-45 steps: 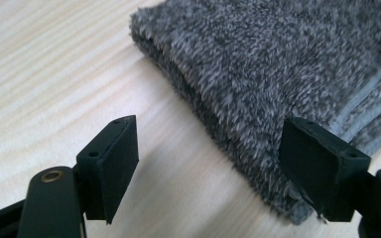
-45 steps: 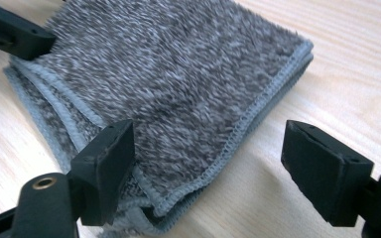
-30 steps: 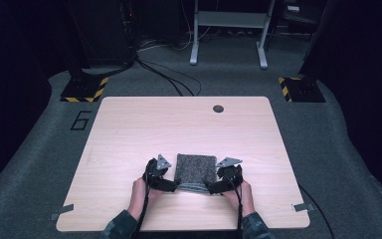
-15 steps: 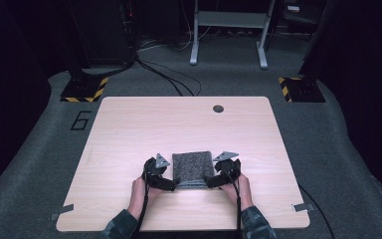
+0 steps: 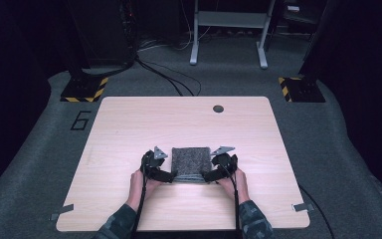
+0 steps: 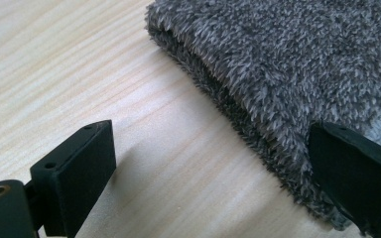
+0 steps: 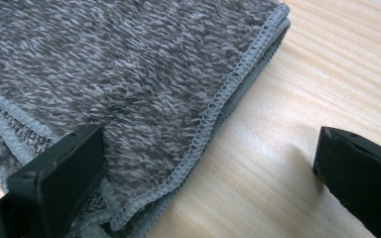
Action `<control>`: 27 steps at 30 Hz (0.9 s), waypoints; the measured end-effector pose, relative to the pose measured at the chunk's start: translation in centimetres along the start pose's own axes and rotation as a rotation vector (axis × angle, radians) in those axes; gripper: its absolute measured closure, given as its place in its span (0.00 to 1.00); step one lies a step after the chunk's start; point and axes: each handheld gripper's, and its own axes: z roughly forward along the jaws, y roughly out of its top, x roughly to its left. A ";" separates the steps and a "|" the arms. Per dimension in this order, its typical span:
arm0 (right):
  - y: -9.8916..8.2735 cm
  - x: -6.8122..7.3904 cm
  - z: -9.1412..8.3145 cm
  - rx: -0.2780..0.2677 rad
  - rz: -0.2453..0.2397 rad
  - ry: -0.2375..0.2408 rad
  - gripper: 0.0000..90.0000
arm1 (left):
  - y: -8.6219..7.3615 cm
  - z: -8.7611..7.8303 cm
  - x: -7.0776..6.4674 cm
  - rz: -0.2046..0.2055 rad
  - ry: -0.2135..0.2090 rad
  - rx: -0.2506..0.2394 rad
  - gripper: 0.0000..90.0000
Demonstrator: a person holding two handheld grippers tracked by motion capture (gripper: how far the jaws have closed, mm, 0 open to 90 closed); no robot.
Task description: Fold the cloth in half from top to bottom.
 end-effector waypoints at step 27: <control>-3.8 -2.2 -5.7 -0.116 0.091 -0.048 0.02 | -3.1 -4.7 1.9 -0.065 0.054 -0.068 0.03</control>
